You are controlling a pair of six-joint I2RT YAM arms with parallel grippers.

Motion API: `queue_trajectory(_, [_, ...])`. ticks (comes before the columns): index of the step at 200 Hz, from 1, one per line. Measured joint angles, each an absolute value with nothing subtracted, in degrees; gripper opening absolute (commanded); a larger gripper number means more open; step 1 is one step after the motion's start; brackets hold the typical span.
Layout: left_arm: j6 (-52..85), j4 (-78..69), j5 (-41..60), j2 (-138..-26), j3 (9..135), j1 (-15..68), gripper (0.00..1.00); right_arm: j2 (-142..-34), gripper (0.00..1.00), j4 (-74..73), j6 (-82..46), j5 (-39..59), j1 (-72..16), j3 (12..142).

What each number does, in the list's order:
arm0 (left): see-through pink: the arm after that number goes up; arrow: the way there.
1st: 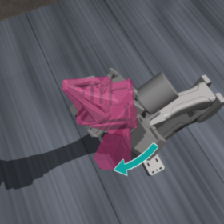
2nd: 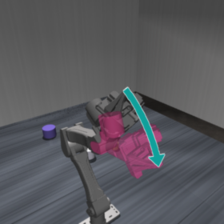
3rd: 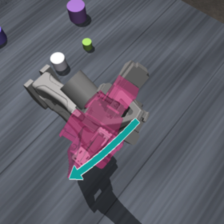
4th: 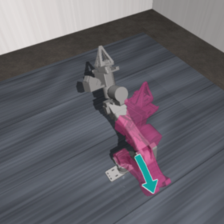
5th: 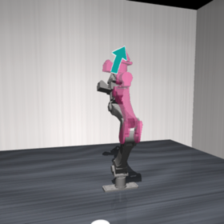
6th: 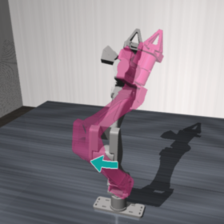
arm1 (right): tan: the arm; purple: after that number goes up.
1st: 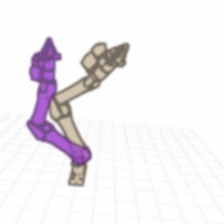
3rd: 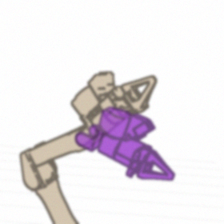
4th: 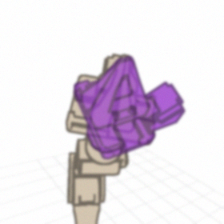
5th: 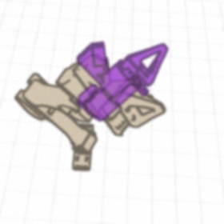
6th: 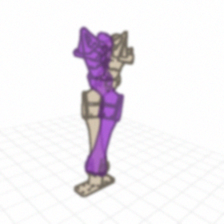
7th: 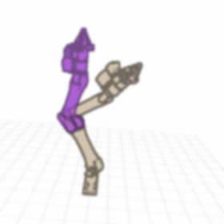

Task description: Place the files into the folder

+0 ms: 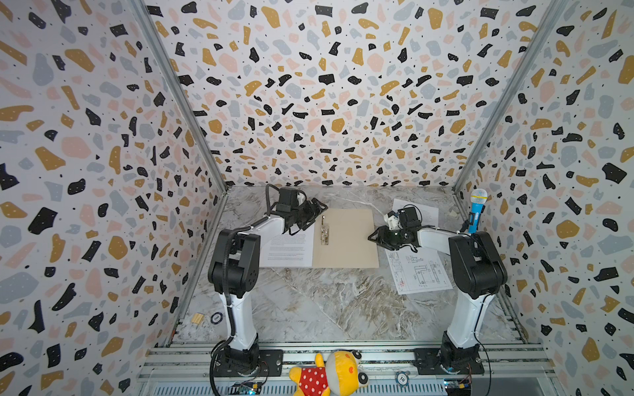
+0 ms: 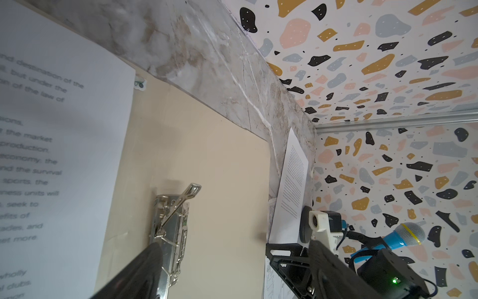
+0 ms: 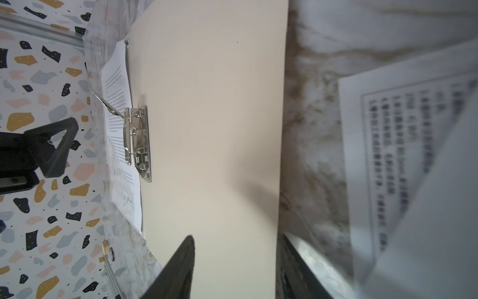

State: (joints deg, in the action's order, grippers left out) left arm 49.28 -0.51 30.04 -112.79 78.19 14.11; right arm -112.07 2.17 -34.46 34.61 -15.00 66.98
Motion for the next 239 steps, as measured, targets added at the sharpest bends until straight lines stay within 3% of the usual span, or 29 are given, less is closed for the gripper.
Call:
queue_trajectory(66, [44.7,2.6,27.6,-111.3,78.2,14.9,0.89,-112.4,0.54,4.3,-34.3,32.3,-15.9,69.8])
queue_trajectory(143, [44.8,2.3,26.4,-114.7,82.6,25.7,0.89,-95.9,0.6,7.6,-28.9,16.4,-9.0,61.9])
queue_trajectory(174, [45.8,2.3,26.4,-119.0,86.2,29.9,0.89,-95.3,0.6,9.9,-26.0,11.9,-5.2,59.5])
queue_trajectory(239, [48.3,1.6,26.5,-123.5,89.2,34.8,0.89,-96.7,0.6,12.0,-22.3,11.6,-2.3,57.3])
